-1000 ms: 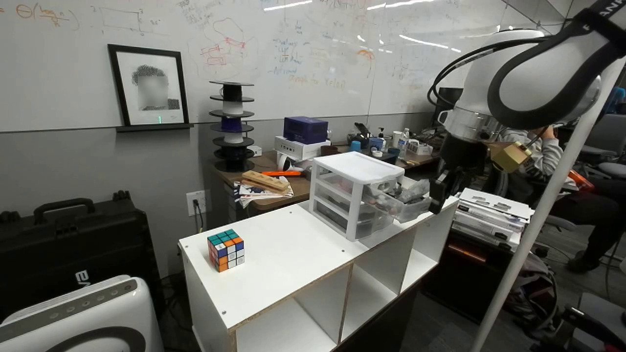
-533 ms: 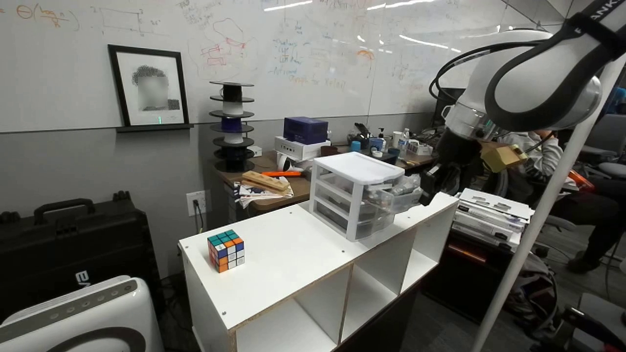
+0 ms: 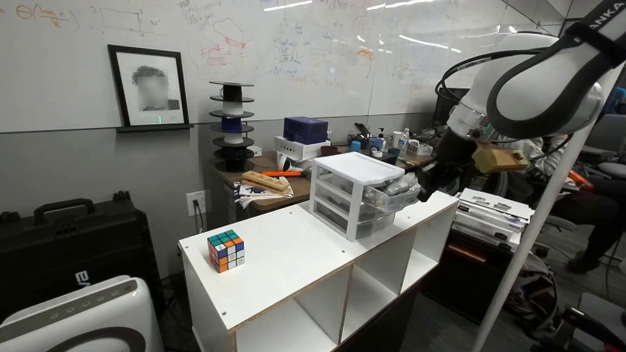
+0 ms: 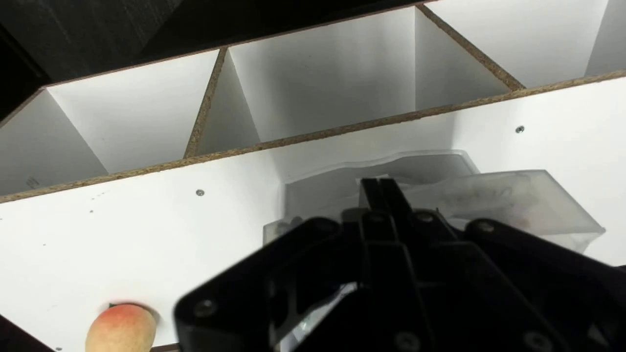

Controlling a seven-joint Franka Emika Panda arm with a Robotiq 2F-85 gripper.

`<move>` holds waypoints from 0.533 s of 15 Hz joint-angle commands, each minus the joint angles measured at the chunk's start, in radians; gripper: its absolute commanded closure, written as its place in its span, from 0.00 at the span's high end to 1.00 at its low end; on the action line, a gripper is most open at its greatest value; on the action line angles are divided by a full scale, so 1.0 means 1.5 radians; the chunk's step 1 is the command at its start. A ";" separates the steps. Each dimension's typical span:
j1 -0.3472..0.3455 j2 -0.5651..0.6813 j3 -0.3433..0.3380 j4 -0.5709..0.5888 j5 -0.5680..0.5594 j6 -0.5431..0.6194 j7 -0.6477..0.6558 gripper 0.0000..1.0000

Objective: Put the papers in the top drawer

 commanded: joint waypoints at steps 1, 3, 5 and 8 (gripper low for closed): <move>-0.003 0.006 -0.010 0.003 -0.028 0.054 0.059 0.06; -0.003 0.009 -0.015 0.002 -0.043 0.067 0.086 0.07; -0.003 0.010 -0.025 0.003 -0.074 0.074 0.121 0.07; -0.013 0.096 -0.033 0.142 -0.069 0.027 0.111 0.07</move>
